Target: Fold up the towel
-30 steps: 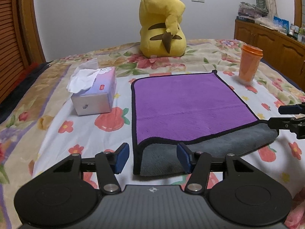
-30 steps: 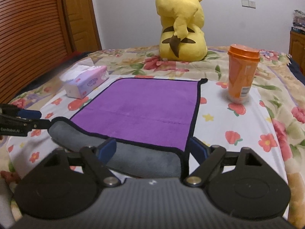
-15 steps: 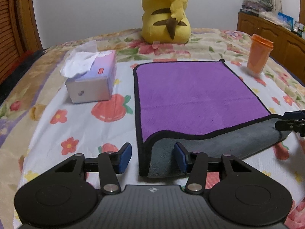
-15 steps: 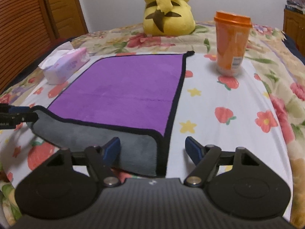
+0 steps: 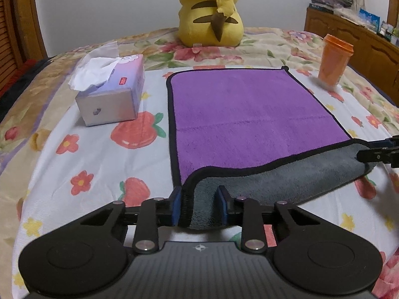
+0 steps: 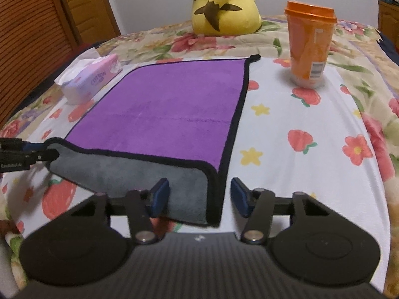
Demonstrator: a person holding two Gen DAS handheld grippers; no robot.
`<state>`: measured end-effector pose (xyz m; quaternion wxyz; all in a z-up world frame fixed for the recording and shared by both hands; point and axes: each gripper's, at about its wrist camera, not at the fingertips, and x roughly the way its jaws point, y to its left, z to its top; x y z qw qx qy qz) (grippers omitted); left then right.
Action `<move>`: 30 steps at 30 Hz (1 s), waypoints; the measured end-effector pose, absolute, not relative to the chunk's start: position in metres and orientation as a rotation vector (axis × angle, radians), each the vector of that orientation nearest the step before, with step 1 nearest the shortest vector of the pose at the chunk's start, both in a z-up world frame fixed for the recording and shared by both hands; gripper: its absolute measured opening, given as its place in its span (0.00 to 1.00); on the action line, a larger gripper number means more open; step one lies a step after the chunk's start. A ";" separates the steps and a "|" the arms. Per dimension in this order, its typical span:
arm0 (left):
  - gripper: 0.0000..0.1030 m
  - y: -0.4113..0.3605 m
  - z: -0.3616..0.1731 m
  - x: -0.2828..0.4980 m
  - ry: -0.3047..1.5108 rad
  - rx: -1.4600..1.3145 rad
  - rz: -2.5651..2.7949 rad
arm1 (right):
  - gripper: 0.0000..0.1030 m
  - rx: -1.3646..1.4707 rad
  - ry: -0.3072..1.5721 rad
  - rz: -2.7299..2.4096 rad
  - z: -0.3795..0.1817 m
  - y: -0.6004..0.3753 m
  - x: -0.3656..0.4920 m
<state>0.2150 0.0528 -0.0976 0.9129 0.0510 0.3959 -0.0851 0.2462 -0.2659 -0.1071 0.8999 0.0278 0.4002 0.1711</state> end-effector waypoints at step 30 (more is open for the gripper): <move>0.08 0.050 -0.071 0.204 0.726 0.094 -0.233 | 0.04 0.015 0.740 0.361 -0.095 -0.268 0.242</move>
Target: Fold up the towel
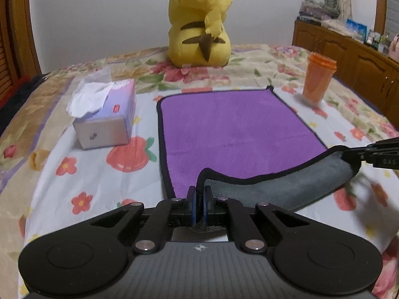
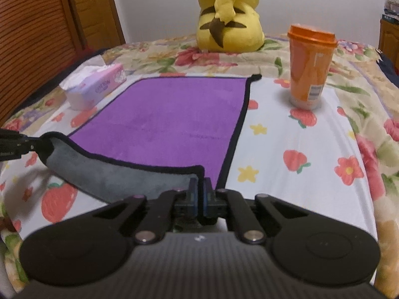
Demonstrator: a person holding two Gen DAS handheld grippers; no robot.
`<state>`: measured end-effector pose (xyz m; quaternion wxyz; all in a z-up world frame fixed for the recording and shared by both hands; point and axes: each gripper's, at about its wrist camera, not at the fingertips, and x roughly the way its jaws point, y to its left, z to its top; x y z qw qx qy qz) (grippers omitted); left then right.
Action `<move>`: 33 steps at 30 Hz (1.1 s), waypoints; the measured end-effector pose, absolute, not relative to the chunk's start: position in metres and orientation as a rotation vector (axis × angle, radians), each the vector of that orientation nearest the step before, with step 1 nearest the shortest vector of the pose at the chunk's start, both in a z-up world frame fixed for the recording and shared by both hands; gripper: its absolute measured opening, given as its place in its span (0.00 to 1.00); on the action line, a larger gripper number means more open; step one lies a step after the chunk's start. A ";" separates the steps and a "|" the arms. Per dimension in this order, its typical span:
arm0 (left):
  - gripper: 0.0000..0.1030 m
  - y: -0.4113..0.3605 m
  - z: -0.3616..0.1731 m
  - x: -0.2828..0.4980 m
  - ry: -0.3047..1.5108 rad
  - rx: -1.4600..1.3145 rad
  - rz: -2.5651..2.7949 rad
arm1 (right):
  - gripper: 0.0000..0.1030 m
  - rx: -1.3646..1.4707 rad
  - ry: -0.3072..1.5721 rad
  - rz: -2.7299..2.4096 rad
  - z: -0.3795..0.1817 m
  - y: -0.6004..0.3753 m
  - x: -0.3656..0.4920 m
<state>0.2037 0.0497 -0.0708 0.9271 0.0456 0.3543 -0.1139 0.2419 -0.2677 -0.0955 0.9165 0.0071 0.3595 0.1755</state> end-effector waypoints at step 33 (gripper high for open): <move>0.07 0.046 -0.050 0.224 0.637 0.067 -0.238 | 0.04 -0.025 0.617 0.324 -0.081 -0.266 0.258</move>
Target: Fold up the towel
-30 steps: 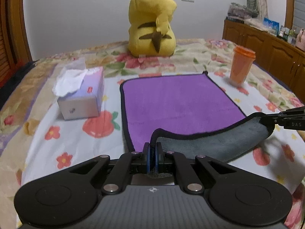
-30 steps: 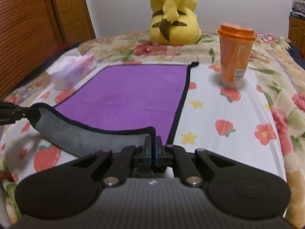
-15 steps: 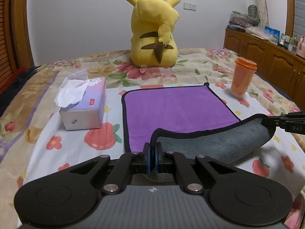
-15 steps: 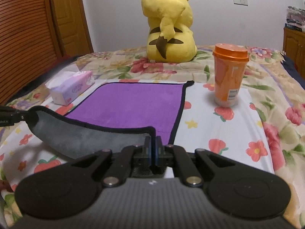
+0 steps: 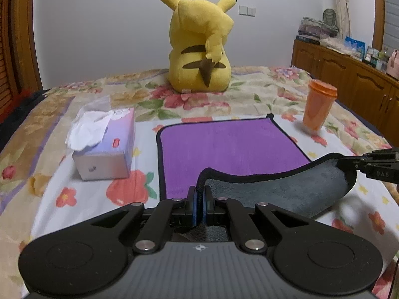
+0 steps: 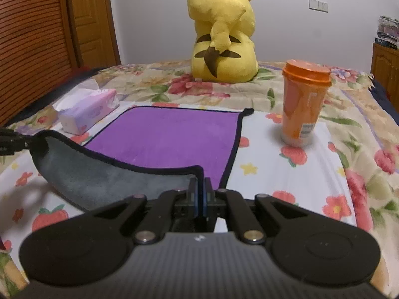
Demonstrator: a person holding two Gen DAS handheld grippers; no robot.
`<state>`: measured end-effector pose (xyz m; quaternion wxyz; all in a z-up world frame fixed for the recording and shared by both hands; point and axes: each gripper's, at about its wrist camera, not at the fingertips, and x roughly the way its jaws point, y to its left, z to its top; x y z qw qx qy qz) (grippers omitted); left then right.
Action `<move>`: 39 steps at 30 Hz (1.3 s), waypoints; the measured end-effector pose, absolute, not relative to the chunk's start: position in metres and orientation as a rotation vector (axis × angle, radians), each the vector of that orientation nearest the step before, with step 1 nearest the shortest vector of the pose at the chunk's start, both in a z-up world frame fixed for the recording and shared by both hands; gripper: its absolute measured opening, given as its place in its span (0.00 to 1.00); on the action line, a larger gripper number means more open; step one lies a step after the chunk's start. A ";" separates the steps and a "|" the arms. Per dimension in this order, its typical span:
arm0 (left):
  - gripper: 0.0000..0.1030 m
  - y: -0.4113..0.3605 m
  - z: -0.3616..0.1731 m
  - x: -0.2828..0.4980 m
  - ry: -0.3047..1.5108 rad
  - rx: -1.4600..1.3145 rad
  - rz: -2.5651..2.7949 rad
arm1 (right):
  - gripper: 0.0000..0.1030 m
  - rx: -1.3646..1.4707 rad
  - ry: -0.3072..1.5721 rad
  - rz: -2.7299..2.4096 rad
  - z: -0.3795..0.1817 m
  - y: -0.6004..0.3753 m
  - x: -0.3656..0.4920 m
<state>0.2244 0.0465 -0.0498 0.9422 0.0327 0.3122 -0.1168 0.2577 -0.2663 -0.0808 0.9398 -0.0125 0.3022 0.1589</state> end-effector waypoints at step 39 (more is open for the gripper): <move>0.07 0.032 -0.003 0.319 0.535 0.157 -0.264 | 0.04 -0.189 0.390 0.346 -0.026 -0.254 0.332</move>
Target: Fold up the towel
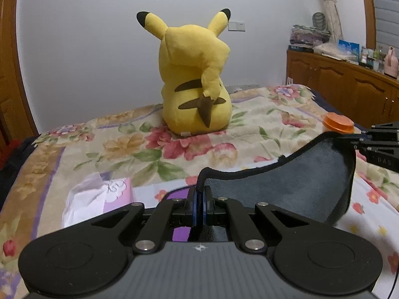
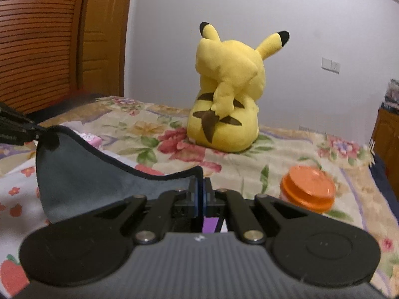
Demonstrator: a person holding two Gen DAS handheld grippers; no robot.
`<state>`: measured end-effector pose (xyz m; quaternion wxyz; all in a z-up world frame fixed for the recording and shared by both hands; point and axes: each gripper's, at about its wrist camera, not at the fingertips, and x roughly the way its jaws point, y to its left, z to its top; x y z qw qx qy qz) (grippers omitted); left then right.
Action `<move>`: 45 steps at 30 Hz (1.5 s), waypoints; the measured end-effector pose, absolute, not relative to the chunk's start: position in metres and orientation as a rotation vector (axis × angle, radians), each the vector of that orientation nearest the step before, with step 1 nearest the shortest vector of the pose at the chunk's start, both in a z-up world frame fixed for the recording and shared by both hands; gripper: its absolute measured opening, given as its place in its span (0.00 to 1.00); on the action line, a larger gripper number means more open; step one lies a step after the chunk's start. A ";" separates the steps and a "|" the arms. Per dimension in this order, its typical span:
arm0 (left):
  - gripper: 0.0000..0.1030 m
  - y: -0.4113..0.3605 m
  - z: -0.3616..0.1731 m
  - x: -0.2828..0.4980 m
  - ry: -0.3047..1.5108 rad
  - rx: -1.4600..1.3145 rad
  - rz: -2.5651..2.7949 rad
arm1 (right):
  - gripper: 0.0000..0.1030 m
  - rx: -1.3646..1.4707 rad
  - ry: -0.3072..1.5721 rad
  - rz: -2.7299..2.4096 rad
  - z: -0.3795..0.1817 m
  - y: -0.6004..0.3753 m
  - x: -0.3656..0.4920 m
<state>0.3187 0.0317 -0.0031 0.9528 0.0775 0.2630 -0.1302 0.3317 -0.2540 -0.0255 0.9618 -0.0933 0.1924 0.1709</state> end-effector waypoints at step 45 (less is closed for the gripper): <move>0.51 0.023 -0.077 0.430 0.600 0.181 -0.135 | 0.33 -0.186 0.499 0.247 -0.103 -0.242 0.428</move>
